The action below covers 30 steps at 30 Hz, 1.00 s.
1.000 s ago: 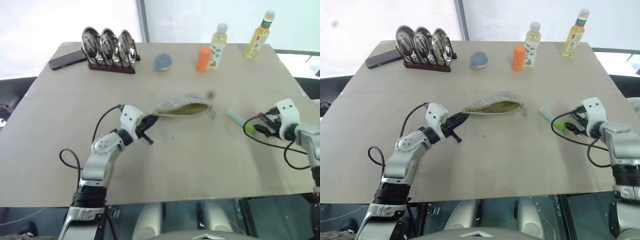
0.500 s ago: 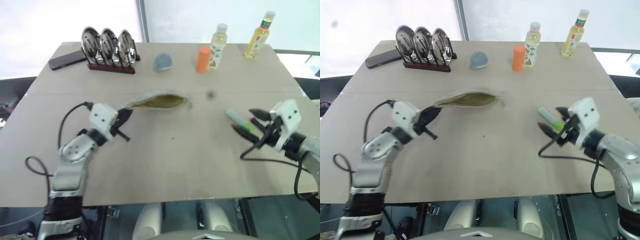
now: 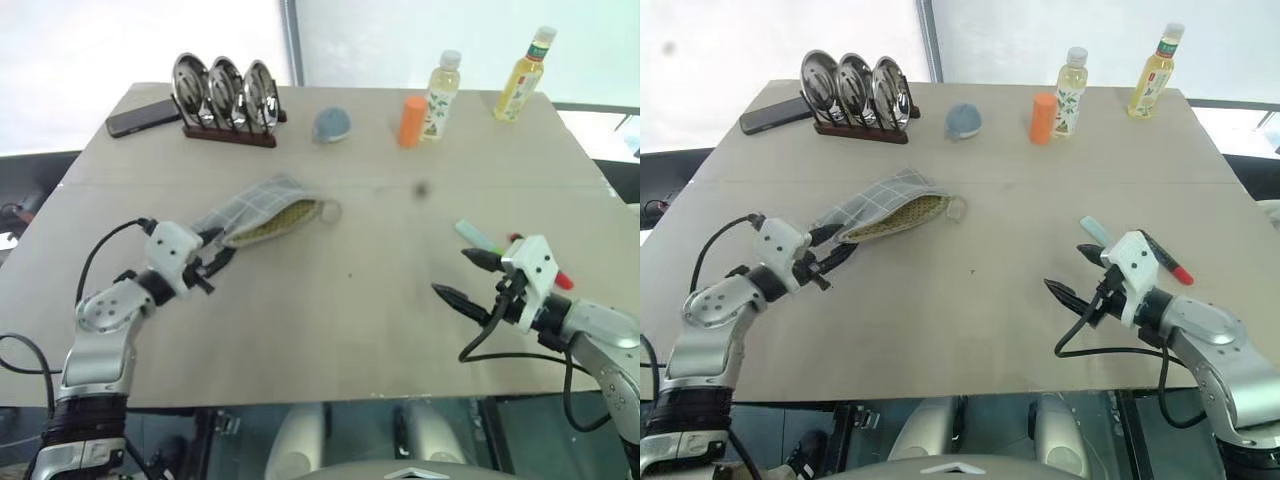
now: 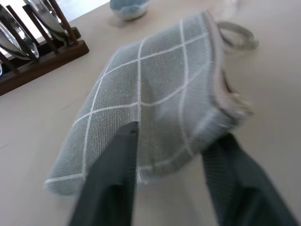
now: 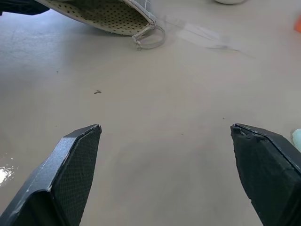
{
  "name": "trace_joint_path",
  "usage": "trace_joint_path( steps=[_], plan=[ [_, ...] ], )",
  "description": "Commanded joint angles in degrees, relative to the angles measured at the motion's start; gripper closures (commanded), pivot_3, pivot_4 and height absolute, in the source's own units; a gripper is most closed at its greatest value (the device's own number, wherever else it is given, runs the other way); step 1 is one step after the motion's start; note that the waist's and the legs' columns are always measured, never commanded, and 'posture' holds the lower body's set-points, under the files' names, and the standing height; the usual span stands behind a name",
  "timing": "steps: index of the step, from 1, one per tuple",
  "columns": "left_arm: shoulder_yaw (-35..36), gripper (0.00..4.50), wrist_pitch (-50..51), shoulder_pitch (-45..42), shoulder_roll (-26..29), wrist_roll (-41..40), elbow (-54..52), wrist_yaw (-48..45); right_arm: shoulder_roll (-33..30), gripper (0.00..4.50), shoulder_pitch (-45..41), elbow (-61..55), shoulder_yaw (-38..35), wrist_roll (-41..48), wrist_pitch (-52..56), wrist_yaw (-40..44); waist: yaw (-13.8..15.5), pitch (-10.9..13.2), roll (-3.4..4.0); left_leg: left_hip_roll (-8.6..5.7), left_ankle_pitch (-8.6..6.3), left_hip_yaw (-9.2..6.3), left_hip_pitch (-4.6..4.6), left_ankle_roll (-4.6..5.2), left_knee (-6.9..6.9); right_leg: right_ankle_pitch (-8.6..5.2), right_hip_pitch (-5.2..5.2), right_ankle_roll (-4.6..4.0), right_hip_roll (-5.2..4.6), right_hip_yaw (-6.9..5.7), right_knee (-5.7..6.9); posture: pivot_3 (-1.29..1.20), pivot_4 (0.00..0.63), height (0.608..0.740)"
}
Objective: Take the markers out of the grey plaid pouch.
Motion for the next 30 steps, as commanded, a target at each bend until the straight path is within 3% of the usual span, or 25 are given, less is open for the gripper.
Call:
trace_joint_path(
  steps=[1, 5, 9, 11, 12, 14, 16, 20, 30],
  plan=[
    [3.8, 1.89, 7.5, 5.0, 0.1, -10.2, -9.8, -3.4, -1.3, 0.04, 3.3, -0.9, -1.1, -0.2, -3.4, 1.5, -0.4, 0.0, 0.0, 0.01, -0.03, 0.01, -0.02, 0.02, -0.03, 0.08, -0.02, 0.14, 0.0, 0.0, -0.01, 0.0, 0.15, 0.74],
    [8.4, 1.89, 16.6, 12.9, 1.5, -21.6, -16.1, -8.3, -1.8, 0.04, 10.0, -1.2, -4.2, -0.6, -8.5, 3.7, -0.6, 0.0, 0.01, 0.06, -0.08, 0.09, -0.01, 0.09, -0.08, 0.05, -0.05, 0.17, 0.01, 0.02, 0.0, 0.0, 0.15, 0.74],
    [12.6, 1.89, 20.1, 17.0, 4.1, -27.5, -17.6, -14.0, -3.0, 0.04, 15.3, 0.1, -10.1, 4.4, -6.7, 6.4, -0.3, 0.0, 0.03, 0.22, -0.08, 0.2, 0.04, 0.1, 0.01, -0.18, -0.03, 0.07, 0.05, 0.02, 0.0, 0.0, 0.15, 0.74],
    [13.6, 1.86, 22.3, 19.1, 5.4, -30.4, -19.2, -17.4, -3.7, 0.02, 18.6, 1.1, -12.7, 2.8, -9.2, 7.1, -0.2, 0.0, -0.04, 0.46, -0.09, 0.45, 0.09, 0.07, 0.09, -0.21, 0.01, 0.13, -0.03, 0.0, -0.01, 0.0, 0.15, 0.74],
    [13.9, 1.61, 22.3, 20.1, 5.7, -30.8, -20.1, -18.4, -4.1, 0.01, 20.7, 1.4, -14.2, 1.9, -10.5, 7.8, -0.2, 0.0, -0.04, 0.61, -0.25, 0.6, 0.11, -0.19, 0.09, -0.21, 0.01, 0.14, -0.15, -0.02, -0.02, 0.0, 0.15, 0.74],
    [13.8, 1.03, 19.4, 21.5, 5.3, -27.9, -21.5, -18.6, -5.1, 0.0, 25.6, 1.4, -17.6, 0.0, -13.3, 9.8, -0.2, -0.1, 0.02, 0.66, -0.25, 0.91, 0.13, -0.19, 0.09, -0.22, -0.01, 0.14, -0.38, -0.03, -0.05, 0.0, 0.15, 0.74],
    [13.1, 0.08, 15.2, 21.9, 4.1, -23.2, -22.1, -16.7, -4.9, 0.0, 29.3, 1.7, -21.1, -1.3, -16.1, 10.3, 0.0, -0.1, 0.02, 0.66, -0.25, 1.23, 0.13, -0.19, 0.1, -0.22, -0.02, 0.15, -0.56, 0.02, -0.08, 0.0, 0.15, 0.74],
    [10.7, 0.03, 12.3, 21.2, 2.7, -19.7, -21.3, -15.8, -4.3, 0.0, 34.5, 2.4, -25.1, -2.5, -19.1, 11.4, -0.1, -0.2, -0.08, 0.68, -0.25, 1.38, 0.14, -0.18, 0.1, -0.22, -0.06, 0.15, -0.59, 0.03, -0.12, 0.0, 0.15, 0.74],
    [4.8, 0.03, 12.8, 16.9, 1.0, -19.2, -22.6, -15.1, -3.0, 0.0, 32.6, 6.5, -23.8, -3.8, -21.2, 10.2, 0.2, -0.2, -0.06, 0.81, -0.17, 1.41, 0.09, -0.01, 0.03, -0.2, -0.11, 0.11, -0.29, -0.12, -0.12, 0.0, 0.15, 0.74]
  ],
)
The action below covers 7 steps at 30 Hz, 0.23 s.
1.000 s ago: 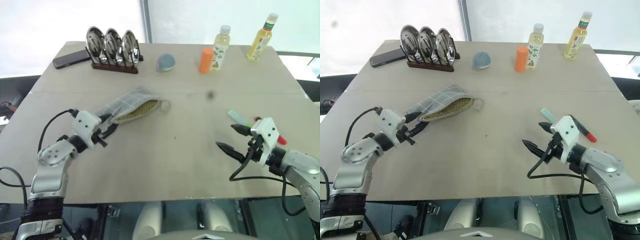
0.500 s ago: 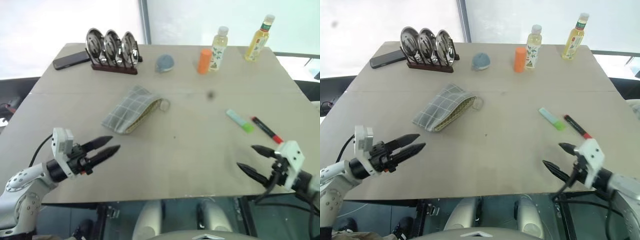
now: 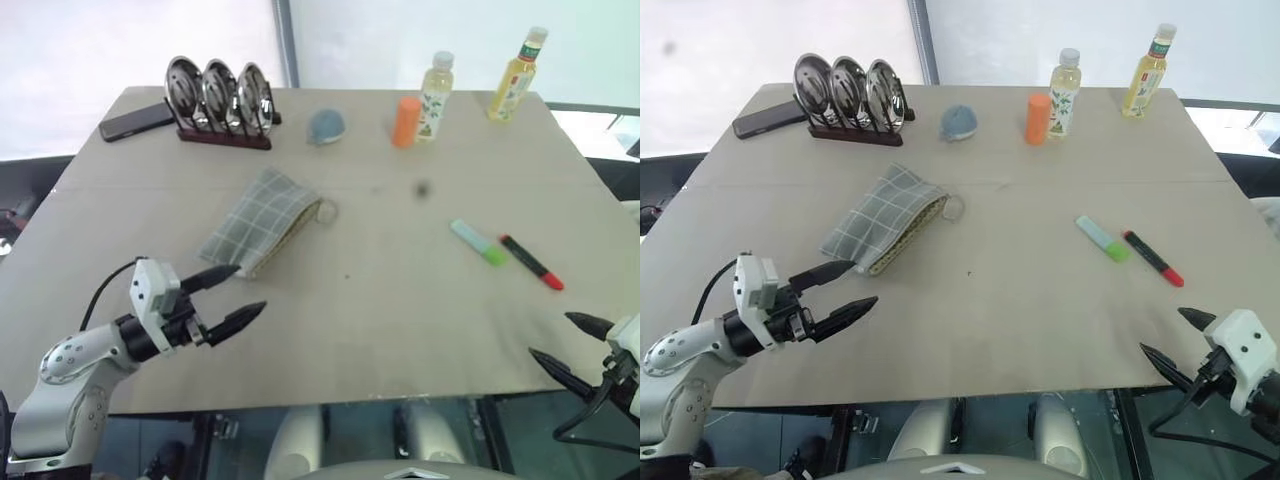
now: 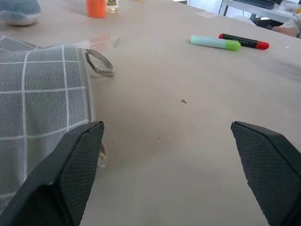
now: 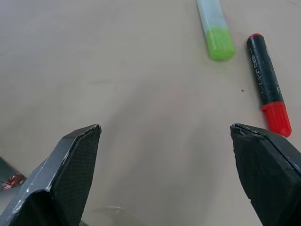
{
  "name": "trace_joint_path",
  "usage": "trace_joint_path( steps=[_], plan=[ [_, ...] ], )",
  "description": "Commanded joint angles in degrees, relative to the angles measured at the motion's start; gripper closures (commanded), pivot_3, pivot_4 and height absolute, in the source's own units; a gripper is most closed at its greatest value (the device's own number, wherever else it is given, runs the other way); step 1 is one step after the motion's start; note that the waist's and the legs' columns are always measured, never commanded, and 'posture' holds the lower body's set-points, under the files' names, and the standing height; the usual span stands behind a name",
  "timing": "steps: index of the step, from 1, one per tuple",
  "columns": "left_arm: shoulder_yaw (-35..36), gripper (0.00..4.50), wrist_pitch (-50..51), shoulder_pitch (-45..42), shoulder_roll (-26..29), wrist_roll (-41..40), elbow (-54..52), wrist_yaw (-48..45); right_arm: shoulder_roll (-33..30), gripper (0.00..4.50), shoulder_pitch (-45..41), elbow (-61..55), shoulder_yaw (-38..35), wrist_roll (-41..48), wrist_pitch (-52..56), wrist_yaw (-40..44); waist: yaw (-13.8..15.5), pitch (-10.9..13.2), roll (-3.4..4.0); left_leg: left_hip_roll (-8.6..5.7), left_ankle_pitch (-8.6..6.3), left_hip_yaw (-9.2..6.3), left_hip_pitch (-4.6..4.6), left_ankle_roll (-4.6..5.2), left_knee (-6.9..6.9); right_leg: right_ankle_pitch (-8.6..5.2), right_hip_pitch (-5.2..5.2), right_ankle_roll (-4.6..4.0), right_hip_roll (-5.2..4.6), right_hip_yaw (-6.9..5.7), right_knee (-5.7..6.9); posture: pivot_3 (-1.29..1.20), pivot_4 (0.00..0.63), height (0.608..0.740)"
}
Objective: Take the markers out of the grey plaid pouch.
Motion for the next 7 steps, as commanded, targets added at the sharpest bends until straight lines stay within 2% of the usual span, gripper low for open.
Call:
trace_joint_path(
  steps=[1, 7],
  plan=[
    [-1.2, 0.03, -0.2, -0.7, 0.0, -0.1, -2.7, -0.1, 0.4, 0.0, 0.5, 0.7, -0.4, -0.3, -1.8, 0.2, 0.2, 0.0, 0.0, -0.01, 0.05, 0.0, -0.02, 0.09, 0.0, 0.0, 0.0, 0.0, 0.0, 0.0, -0.01, 0.0, 0.15, 0.74],
    [-2.9, 0.03, 0.0, -0.3, 0.0, -0.3, -3.9, -0.5, 0.9, 0.0, 1.0, 0.6, -0.3, -0.1, -1.9, 0.1, 0.6, 0.0, -0.01, 0.0, 0.04, 0.04, 0.02, 0.08, 0.03, -0.01, -0.02, 0.03, -0.02, 0.03, -0.01, 0.0, 0.15, 0.74]
  ],
)
